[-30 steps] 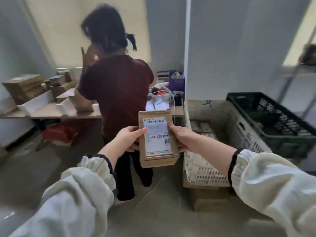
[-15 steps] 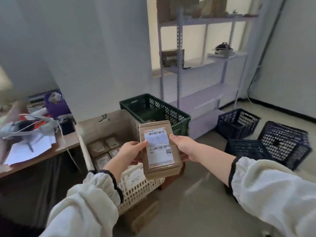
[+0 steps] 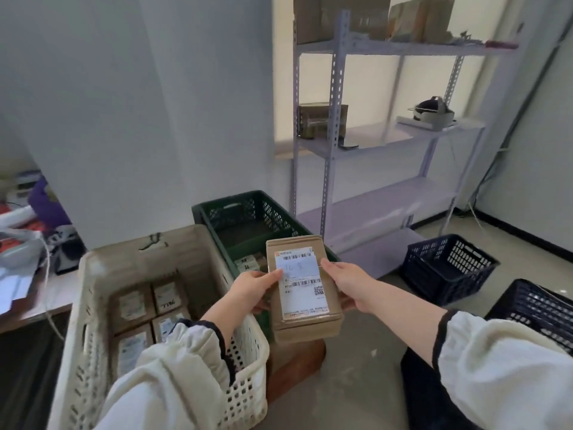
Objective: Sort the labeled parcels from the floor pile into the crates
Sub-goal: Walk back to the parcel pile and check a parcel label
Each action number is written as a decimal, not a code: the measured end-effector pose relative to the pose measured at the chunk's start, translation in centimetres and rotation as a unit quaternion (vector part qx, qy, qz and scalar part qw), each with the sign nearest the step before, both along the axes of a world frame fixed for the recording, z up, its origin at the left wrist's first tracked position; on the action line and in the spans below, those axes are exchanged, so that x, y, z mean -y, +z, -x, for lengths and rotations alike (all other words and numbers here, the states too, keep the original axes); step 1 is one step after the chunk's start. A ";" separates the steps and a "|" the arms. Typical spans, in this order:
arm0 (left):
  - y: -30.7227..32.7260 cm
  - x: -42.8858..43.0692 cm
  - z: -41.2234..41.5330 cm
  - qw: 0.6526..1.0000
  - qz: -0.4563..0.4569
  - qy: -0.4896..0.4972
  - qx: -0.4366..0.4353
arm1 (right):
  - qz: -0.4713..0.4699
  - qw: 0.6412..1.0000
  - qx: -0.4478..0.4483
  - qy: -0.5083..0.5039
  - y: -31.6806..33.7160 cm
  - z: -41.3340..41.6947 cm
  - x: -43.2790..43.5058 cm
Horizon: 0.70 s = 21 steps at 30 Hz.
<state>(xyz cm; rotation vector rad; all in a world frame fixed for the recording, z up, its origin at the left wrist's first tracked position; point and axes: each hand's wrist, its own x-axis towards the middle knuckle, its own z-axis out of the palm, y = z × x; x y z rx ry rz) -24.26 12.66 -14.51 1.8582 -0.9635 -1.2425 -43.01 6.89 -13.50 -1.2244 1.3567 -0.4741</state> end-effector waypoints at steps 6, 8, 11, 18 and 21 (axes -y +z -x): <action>-0.9 10.0 -5.2 1.000 0.001 0.006 -0.003 | 0.007 1.000 0.001 -0.009 -1.1 -5.6 10.4; -2.1 12.8 -6.6 1.000 -0.016 -0.005 0.012 | 0.006 1.000 -0.012 0.002 -2.7 -7.7 13.1; -4.0 16.5 -8.2 0.999 -0.037 -0.001 0.016 | -0.010 0.999 -0.027 0.015 -5.2 -9.9 17.1; -10.8 21.1 -10.7 0.990 -0.136 -0.010 0.030 | -0.096 0.991 -0.057 0.070 -12.0 -13.0 22.4; -13.9 22.7 -11.1 0.986 -0.163 0.009 0.020 | -0.141 0.981 -0.078 0.105 -15.7 -13.9 24.9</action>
